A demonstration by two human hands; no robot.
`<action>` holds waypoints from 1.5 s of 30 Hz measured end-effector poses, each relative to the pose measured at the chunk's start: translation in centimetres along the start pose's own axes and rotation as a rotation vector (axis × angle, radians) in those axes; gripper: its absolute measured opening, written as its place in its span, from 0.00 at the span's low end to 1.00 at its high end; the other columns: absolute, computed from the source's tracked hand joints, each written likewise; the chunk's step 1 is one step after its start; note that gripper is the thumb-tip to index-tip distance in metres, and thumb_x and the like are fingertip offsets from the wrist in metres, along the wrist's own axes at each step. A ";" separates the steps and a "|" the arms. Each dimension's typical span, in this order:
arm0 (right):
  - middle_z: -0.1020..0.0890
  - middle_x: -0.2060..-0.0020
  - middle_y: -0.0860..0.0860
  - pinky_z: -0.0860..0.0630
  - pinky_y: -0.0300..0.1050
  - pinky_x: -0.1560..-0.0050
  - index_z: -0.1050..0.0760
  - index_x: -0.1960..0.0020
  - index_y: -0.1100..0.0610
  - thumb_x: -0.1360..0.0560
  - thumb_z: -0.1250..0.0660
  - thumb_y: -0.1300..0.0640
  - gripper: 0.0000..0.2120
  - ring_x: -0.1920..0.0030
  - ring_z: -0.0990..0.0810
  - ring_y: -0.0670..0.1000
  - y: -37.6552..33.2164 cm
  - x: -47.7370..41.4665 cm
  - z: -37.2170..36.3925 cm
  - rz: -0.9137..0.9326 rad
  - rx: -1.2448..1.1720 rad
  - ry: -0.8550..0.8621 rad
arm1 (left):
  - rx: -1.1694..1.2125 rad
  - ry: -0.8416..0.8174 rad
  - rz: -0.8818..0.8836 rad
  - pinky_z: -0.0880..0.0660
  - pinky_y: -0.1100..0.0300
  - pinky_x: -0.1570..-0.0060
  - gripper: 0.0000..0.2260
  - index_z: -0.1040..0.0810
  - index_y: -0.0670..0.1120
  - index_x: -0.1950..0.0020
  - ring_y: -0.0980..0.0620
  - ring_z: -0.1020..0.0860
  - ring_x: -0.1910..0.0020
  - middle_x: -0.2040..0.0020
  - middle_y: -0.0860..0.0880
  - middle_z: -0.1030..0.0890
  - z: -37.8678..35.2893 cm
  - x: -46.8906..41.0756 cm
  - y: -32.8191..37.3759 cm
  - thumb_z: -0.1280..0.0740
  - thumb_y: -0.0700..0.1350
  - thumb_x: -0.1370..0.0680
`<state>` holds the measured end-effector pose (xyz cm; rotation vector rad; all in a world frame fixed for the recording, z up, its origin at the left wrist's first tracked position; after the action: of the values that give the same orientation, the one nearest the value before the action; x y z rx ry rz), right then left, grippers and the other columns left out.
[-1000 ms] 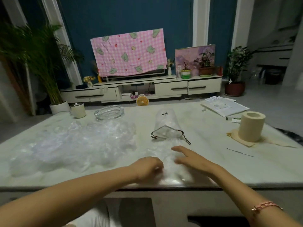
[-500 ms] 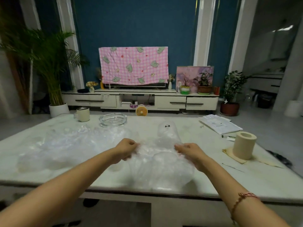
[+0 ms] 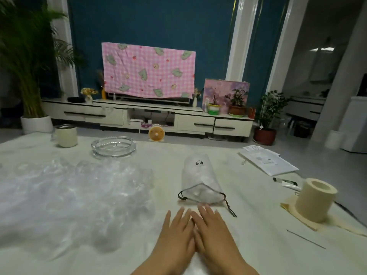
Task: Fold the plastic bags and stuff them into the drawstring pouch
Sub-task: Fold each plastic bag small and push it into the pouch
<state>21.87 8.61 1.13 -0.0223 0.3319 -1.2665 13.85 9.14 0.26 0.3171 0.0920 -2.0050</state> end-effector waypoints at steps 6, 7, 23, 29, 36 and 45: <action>0.59 0.26 0.39 0.68 0.37 0.31 0.56 0.23 0.45 0.45 0.78 0.27 0.54 0.28 0.64 0.39 2.5 -0.1 -2.3 -0.012 -0.010 -0.212 | 0.068 -0.116 0.008 0.63 0.57 0.29 0.45 0.41 0.57 0.25 0.55 0.48 0.25 0.25 0.50 0.49 -2.0 0.4 -2.0 0.74 0.72 0.33; 0.59 0.28 0.38 0.68 0.37 0.31 0.56 0.23 0.45 0.45 0.78 0.26 0.54 0.30 0.64 0.37 2.5 0.2 -2.6 -0.010 -0.025 -0.219 | 0.077 -0.150 -0.002 0.67 0.56 0.29 0.50 0.52 0.57 0.23 0.58 0.59 0.26 0.27 0.55 0.61 -2.2 1.0 -1.8 0.77 0.74 0.41; 0.29 0.32 0.46 0.51 0.19 0.38 0.28 0.33 0.55 0.24 0.47 0.34 0.31 0.34 0.41 0.33 0.8 7.7 2.0 0.131 -0.252 -0.045 | 0.333 -0.148 -0.217 0.63 0.74 0.33 0.50 0.40 0.58 0.27 0.68 0.52 0.29 0.29 0.64 0.51 0.9 6.3 -1.5 0.60 0.82 0.41; 0.21 0.58 0.40 0.31 0.34 0.52 0.23 0.55 0.48 0.25 0.32 0.54 0.01 0.58 0.24 0.37 2.2 6.2 3.7 -0.061 -0.595 0.016 | 0.544 0.009 -0.119 0.31 0.67 0.41 0.25 0.22 0.51 0.38 0.65 0.28 0.42 0.41 0.63 0.27 2.7 6.4 -3.0 0.41 0.63 0.29; 0.16 0.62 0.49 0.26 0.44 0.49 0.19 0.60 0.53 0.26 0.31 0.59 0.05 0.57 0.19 0.49 5.2 5.3 3.6 -0.161 -0.647 0.032 | 0.786 0.083 0.112 0.28 0.66 0.62 0.09 0.21 0.47 0.61 0.64 0.22 0.64 0.65 0.58 0.18 4.0 5.1 -4.9 0.35 0.46 0.22; 0.20 0.57 0.55 0.34 0.46 0.59 0.25 0.53 0.61 0.21 0.41 0.48 0.16 0.51 0.23 0.59 7.3 1.7 2.4 -0.479 -0.206 0.136 | 0.382 0.189 0.537 0.37 0.57 0.63 0.12 0.26 0.43 0.56 0.44 0.25 0.57 0.60 0.48 0.22 2.4 2.1 -7.5 0.39 0.51 0.21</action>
<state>29.73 8.90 1.57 -0.2026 0.5982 -1.7064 5.81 10.11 1.48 0.6971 -0.2394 -1.4455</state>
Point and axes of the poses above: each hand's wrist, its own x-axis away from the middle knuckle, its own z-axis out of the back of the hand, y = z × x, the point moved 9 cm from there along -x, towards the middle knuckle
